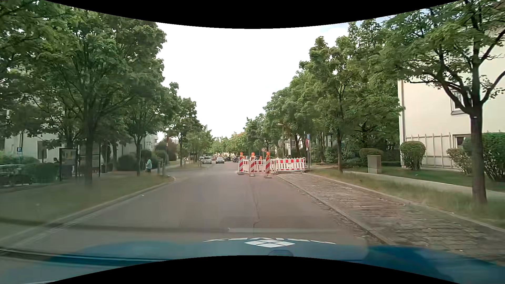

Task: Follow the waypoints while adhering to traffic rules and regulations

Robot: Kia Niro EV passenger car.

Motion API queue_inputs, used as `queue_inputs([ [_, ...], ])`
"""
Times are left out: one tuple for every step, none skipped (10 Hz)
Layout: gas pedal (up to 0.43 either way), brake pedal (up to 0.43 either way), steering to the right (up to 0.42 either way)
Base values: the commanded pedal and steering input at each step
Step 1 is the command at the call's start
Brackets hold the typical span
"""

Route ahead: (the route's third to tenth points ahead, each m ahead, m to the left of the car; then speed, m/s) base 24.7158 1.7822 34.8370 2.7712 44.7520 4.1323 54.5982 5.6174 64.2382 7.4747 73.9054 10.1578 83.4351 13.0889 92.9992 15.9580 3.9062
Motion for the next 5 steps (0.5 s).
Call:
queue_inputs([
  [0.000, 0.201, -0.014],
  [0.000, 0.201, -0.016],
  [0.000, 0.201, -0.019],
  [0.000, 0.201, -0.021],
  [0.000, 0.195, -0.023],
])
